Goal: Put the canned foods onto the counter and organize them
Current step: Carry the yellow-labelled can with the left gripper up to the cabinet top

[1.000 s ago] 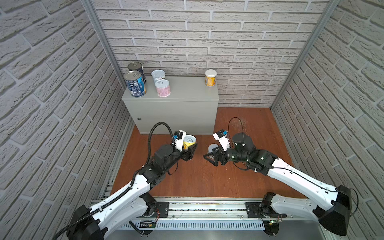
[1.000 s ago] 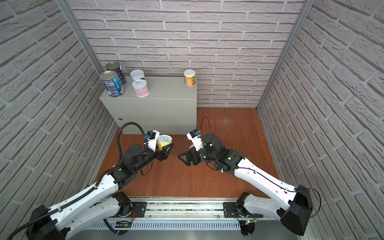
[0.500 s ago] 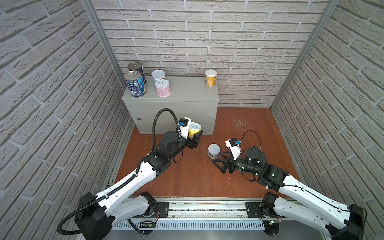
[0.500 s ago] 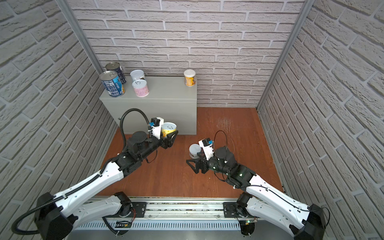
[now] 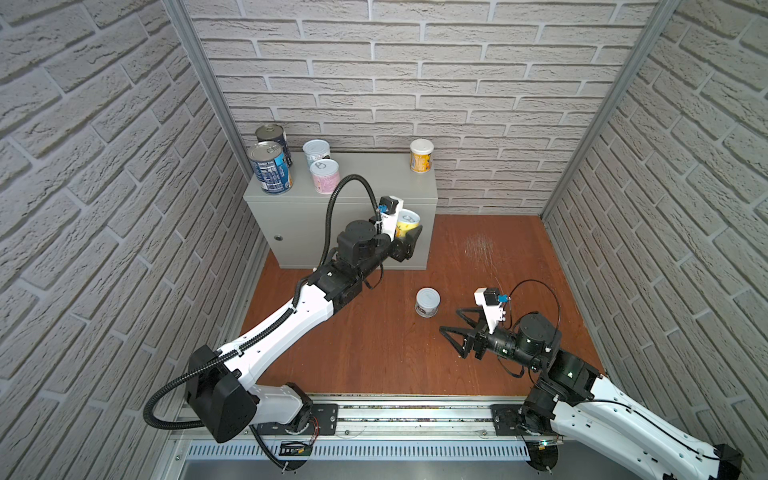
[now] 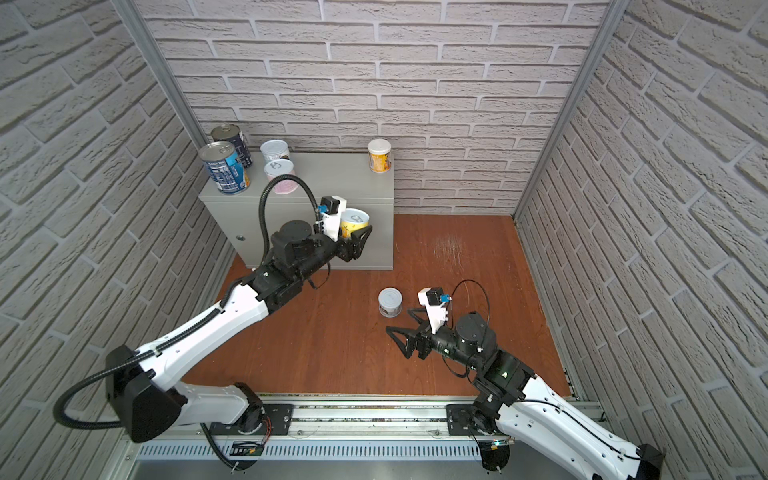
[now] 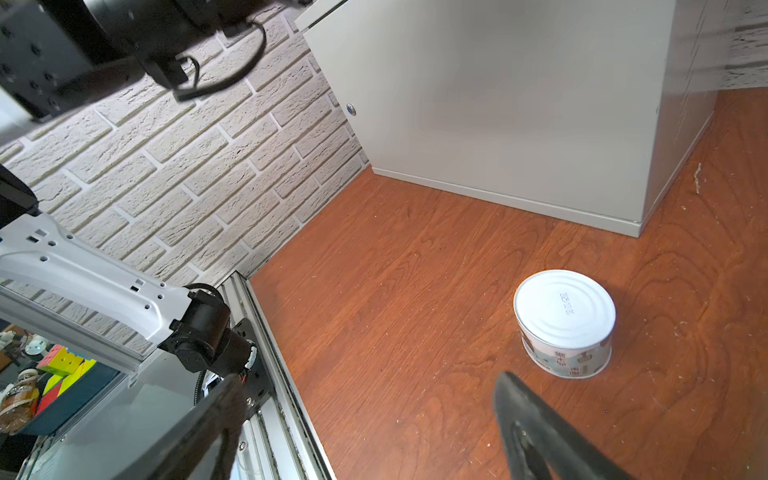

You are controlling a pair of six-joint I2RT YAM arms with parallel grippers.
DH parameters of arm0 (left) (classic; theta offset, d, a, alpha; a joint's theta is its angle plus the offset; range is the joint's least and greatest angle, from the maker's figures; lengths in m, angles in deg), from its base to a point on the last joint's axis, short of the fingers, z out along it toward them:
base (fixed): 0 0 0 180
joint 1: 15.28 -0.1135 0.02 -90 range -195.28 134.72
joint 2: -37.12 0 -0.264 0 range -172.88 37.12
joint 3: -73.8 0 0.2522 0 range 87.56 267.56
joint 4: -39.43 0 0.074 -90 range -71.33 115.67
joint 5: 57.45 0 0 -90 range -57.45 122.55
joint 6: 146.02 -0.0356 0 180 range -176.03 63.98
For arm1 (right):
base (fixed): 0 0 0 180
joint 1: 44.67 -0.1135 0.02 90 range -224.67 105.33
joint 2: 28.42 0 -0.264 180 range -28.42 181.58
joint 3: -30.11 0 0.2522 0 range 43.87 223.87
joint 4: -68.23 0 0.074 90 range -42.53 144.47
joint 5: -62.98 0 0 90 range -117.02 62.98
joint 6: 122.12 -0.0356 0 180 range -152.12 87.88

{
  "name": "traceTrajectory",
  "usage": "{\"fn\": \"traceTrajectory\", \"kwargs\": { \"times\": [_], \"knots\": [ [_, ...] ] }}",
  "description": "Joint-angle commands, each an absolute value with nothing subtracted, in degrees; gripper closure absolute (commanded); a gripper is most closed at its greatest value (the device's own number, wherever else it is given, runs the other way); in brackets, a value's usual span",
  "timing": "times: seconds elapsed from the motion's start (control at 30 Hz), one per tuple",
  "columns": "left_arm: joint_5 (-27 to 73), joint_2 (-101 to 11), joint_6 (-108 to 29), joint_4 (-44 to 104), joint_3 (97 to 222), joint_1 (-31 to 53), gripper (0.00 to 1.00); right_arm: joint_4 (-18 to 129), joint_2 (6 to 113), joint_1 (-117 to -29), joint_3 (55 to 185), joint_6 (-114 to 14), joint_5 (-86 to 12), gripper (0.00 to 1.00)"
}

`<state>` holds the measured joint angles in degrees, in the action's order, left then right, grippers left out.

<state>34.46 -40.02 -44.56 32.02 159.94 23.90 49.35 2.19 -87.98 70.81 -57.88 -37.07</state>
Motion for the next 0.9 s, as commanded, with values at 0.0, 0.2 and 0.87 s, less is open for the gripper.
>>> {"fn": "traceTrajectory", "kwargs": {
  "times": [0.0,0.2,0.87],
  "knots": [
    [33.21,-40.91,-47.69,35.62,167.45,22.88,0.4,51.41,0.68,-88.23,69.89,-56.06,-36.24,0.05],
    [32.71,-44.91,-49.86,32.22,177.16,21.36,0.4,50.69,0.87,-88.18,70.02,-55.12,-35.31,0.05],
    [33.72,-58.31,-50.93,35.52,191.55,13.63,0.4,52.36,3.1,-88.22,69.48,-56.73,-33.58,0.05]
  ]
}}
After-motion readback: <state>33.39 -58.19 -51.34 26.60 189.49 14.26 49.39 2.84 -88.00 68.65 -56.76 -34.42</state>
